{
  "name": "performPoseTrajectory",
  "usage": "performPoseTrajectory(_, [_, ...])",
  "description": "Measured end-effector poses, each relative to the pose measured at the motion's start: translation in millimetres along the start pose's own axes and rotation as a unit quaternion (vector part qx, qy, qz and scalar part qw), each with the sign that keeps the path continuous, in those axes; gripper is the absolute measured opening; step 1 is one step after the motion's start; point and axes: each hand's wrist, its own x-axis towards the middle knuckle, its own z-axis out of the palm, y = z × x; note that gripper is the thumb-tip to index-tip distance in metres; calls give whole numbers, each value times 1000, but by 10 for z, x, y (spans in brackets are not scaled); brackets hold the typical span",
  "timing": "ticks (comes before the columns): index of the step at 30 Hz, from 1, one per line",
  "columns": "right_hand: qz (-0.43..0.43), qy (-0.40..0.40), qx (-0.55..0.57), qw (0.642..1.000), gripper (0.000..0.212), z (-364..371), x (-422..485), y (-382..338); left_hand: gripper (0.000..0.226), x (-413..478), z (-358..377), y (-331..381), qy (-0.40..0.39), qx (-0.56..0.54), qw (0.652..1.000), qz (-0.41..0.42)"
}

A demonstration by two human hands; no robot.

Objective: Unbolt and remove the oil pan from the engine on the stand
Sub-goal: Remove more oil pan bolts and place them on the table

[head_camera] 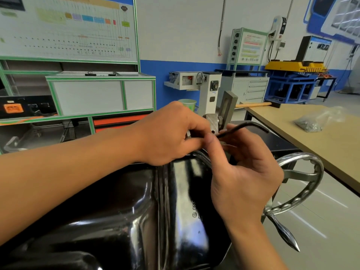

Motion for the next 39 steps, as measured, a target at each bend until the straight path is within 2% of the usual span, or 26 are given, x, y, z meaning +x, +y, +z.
performPoseTrajectory(3, [-4,5,-1,1000,18,-10,10,3,8,15,19,5,15,3,1000,6])
performPoseTrajectory(6, [-6,-18,9,1000,29,-4,-4,-22,3,13,2,-13,16,-10,1000,6])
performPoseTrajectory(10, [-13,-48,-15,999,26,-24,-32,-35,23,-14,-30,-30,-46,-46,998,-16])
performPoseTrajectory(13, [-27,-68,-33,997,30,-28,-45,-64,17,-3,-29,-42,-52,-47,997,-19])
performPoseTrajectory(16, [-48,-69,-38,996,24,-40,-29,-72,5,12,-32,-15,-54,-51,997,-14])
performPoseTrajectory(19, [-45,-20,-11,999,16,-39,-13,-57,44,31,-27,17,-42,-19,999,-2])
performPoseTrajectory(20, [-42,-7,-7,999,17,-34,-14,-56,44,28,-21,21,-35,-11,999,-2])
performPoseTrajectory(24, [-28,2,21,999,25,-19,-38,-32,18,37,41,-30,2,2,1000,-14])
performPoseTrajectory(26, [-26,-11,14,999,25,-16,-64,-16,10,34,30,-42,-10,-19,1000,-18])
performPoseTrajectory(30, [-32,-39,-47,998,27,-25,-84,-33,23,-11,-36,-50,-66,-67,995,-20])
performPoseTrajectory(34, [-42,-55,-72,995,20,-47,-39,-86,10,4,-29,-50,-44,-49,998,0])
performPoseTrajectory(37, [-61,-21,-61,996,15,-66,7,-95,1,15,-12,-18,-26,-26,999,0])
performPoseTrajectory(39, [-66,3,-51,997,14,-74,26,-92,6,24,9,-28,-15,-19,1000,-5])
